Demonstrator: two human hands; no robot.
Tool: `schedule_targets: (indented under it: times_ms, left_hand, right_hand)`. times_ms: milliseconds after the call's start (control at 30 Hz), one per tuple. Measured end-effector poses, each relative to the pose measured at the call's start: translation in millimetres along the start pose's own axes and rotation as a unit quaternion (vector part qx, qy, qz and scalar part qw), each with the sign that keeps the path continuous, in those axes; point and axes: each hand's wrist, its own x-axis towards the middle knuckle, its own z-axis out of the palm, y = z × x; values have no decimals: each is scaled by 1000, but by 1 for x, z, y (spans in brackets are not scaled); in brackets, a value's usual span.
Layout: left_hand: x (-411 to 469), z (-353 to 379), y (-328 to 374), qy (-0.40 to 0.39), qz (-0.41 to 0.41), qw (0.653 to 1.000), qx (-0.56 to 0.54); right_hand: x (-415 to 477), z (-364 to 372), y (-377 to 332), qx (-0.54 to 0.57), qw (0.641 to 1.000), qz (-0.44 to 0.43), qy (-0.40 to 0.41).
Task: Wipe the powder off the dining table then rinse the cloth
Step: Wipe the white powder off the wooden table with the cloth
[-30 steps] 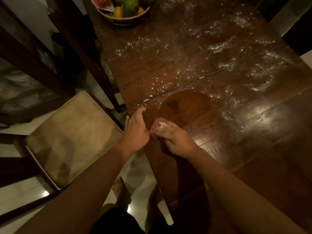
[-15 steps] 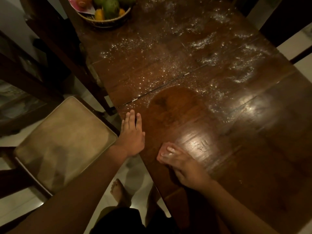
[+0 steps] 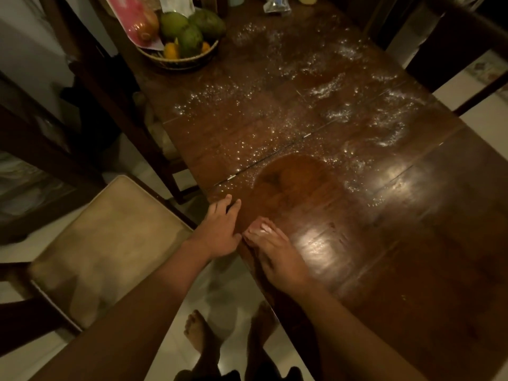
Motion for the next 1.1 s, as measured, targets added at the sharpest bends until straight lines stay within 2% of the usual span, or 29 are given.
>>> schedule_targets:
  times_ms: [67, 200, 300, 400, 500, 633, 700, 767, 800, 867, 933, 967, 1033, 1100]
  left_hand:
    - [-3, -10, -13, -4, 14, 999, -46]
    - [-3, -30, -38, 5, 10, 998, -64]
    - [13, -52, -49, 17, 17, 999, -46]
    - [30, -72, -54, 18, 11, 999, -42]
    - [47, -86, -60, 14, -2, 1000, -24]
    - [76, -98, -67, 12, -27, 1000, -1]
    - [89, -100, -68, 8, -34, 999, 10]
    - [97, -97, -68, 22, -46, 999, 13]
    - [100, -94, -68, 42, -50, 998, 14]
    - [102, -86, -67, 80, -61, 995, -4]
    - [101, -81, -66, 101, -70, 992, -32]
    - [100, -80, -67, 109, -69, 991, -38]
    - [98, -78, -68, 119, -61, 991, -31]
    - [98, -78, -68, 118, -59, 991, -27]
  right_hand:
    - [-15, -11, 19, -21, 999, 21, -38]
    - [-31, -29, 27, -111, 987, 120, -10]
    - [1, -31, 29, -104, 975, 196, 7]
    - [46, -36, 29, -51, 964, 261, 19]
    - [83, -47, 32, 28, 958, 268, 100]
    - [138, -71, 29, 231, 901, 285, 233]
    - [173, -75, 31, 249, 901, 273, 226]
    - [206, -71, 30, 172, 938, 245, 172]
    - [218, -66, 28, 121, 963, 201, 133]
    - [223, -52, 20, 47, 997, 45, 41]
    - [205, -43, 20, 41, 993, -104, -43]
    - [192, -40, 27, 56, 985, -147, -74]
    - [165, -44, 49, 93, 973, -185, -102]
    - [148, -57, 75, 101, 976, -166, -94]
